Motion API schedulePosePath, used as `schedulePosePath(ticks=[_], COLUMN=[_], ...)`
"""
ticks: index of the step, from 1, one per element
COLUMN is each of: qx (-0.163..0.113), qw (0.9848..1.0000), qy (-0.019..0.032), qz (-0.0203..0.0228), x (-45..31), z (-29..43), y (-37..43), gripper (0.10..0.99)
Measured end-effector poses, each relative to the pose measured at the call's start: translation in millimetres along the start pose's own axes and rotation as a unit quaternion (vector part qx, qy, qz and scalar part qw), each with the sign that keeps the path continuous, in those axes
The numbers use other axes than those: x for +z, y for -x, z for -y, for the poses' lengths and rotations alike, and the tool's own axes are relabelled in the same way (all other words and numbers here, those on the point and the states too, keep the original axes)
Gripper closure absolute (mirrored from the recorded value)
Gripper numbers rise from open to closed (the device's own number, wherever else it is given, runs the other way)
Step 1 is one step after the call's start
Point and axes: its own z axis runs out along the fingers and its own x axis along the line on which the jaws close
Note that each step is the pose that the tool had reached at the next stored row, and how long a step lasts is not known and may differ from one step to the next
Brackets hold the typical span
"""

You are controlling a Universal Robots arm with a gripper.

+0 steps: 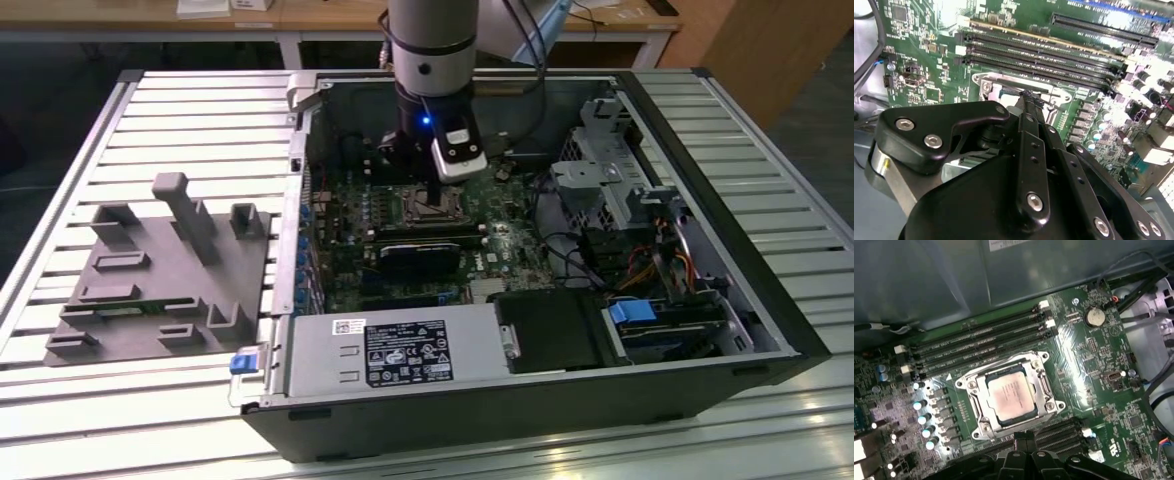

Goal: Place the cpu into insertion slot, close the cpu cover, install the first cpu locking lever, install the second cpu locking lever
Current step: 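Install the second cpu locking lever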

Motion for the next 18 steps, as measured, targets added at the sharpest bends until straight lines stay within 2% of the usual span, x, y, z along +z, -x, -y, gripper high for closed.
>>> schedulePosePath(ticks=[8, 11, 18], qx=[-0.001, -0.009, -0.022], qw=[1.0000, 1.0000, 0.9998], qy=[0.0000, 0.0006, 0.0016], qz=[0.0000, -0.0005, -0.0014], x=[0.3, 1.7, 6.6], z=[6.8, 7.8, 11.4], y=[2.0, 1.7, -4.2], gripper=[0.984, 0.984, 0.984])
